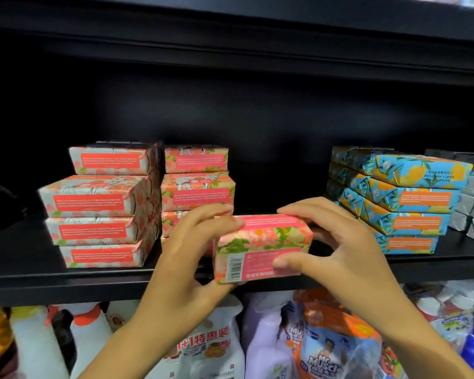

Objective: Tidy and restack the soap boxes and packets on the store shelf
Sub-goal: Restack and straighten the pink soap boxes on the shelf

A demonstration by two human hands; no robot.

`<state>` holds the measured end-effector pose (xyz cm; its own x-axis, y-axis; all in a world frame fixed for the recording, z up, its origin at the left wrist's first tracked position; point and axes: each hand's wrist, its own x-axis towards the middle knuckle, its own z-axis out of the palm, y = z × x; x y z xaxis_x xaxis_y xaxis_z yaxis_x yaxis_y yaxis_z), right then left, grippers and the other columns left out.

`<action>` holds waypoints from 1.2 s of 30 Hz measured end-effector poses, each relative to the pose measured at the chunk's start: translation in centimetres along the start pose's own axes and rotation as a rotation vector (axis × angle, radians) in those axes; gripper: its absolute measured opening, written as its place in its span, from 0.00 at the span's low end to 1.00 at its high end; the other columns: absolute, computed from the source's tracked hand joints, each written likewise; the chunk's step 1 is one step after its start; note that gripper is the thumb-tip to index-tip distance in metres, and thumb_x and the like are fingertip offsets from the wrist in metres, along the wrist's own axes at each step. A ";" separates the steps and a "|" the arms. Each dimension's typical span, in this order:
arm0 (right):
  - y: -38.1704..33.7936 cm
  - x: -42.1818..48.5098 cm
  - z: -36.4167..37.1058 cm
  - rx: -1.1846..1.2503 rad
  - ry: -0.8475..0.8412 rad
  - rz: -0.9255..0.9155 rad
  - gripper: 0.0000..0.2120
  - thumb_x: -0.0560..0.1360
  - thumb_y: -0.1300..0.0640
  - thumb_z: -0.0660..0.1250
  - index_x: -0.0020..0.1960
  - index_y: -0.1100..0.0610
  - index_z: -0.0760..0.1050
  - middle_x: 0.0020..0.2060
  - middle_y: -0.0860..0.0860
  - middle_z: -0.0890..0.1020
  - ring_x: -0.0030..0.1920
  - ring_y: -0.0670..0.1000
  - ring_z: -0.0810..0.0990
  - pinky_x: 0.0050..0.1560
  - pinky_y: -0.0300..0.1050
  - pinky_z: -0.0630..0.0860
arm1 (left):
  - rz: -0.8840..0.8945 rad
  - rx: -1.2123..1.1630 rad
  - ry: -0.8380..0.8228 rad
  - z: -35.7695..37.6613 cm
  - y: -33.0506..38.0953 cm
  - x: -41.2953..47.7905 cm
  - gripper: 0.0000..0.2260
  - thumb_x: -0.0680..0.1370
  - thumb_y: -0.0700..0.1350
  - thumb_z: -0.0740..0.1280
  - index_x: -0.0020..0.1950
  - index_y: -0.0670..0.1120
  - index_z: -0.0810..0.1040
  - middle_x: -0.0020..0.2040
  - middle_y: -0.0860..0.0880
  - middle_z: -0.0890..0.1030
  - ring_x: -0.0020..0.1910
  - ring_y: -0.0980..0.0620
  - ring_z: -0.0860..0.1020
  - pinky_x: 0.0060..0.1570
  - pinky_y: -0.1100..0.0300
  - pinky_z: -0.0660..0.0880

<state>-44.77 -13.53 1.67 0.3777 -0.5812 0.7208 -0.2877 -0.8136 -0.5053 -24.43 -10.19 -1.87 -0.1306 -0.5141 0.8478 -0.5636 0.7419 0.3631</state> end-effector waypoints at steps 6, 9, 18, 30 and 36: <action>0.6 -0.9 0.6 -0.227 0.175 -0.300 0.17 0.66 0.64 0.72 0.52 0.56 0.71 0.50 0.47 0.73 0.53 0.45 0.74 0.49 0.38 0.73 | -0.404 -0.333 -0.133 -0.3 0.4 0.1 0.35 0.56 0.69 0.75 0.61 0.67 0.70 0.59 0.62 0.78 0.58 0.59 0.78 0.53 0.58 0.75; 1.3 -1.0 1.0 -0.264 0.204 -0.346 0.20 0.65 0.68 0.71 0.51 0.56 0.68 0.51 0.48 0.72 0.54 0.45 0.72 0.50 0.34 0.70 | -0.425 -0.429 -0.146 0.1 0.5 0.2 0.24 0.59 0.58 0.78 0.52 0.60 0.78 0.53 0.56 0.82 0.53 0.55 0.81 0.52 0.59 0.78; 1.8 -0.8 -1.1 -0.124 -0.185 -0.012 0.41 0.57 0.40 0.77 0.67 0.45 0.67 0.60 0.36 0.72 0.62 0.36 0.69 0.56 0.25 0.64 | -0.252 -0.260 -0.142 0.4 0.1 0.0 0.27 0.62 0.50 0.79 0.59 0.58 0.75 0.56 0.58 0.80 0.57 0.58 0.79 0.52 0.67 0.74; 4.7 0.9 -0.2 -0.286 -0.054 0.153 0.29 0.59 0.34 0.70 0.55 0.49 0.75 0.48 0.42 0.77 0.50 0.40 0.75 0.48 0.34 0.71 | -0.234 0.252 -0.081 -0.6 -2.1 -1.5 0.17 0.68 0.63 0.67 0.47 0.52 0.82 0.43 0.62 0.81 0.47 0.63 0.77 0.47 0.68 0.72; 6.5 2.9 1.0 -0.355 -0.185 0.263 0.31 0.60 0.32 0.67 0.57 0.50 0.76 0.50 0.45 0.78 0.49 0.43 0.75 0.51 0.44 0.75 | -0.236 0.285 -0.113 -0.7 -2.5 -1.6 0.15 0.69 0.61 0.65 0.42 0.52 0.83 0.39 0.61 0.81 0.42 0.62 0.79 0.42 0.62 0.77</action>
<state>-44.65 -20.48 0.03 0.3930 -0.7863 0.4768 -0.6650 -0.6011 -0.4432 -22.22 -10.94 -3.85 -0.0501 -0.7125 0.6999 -0.7912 0.4559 0.4075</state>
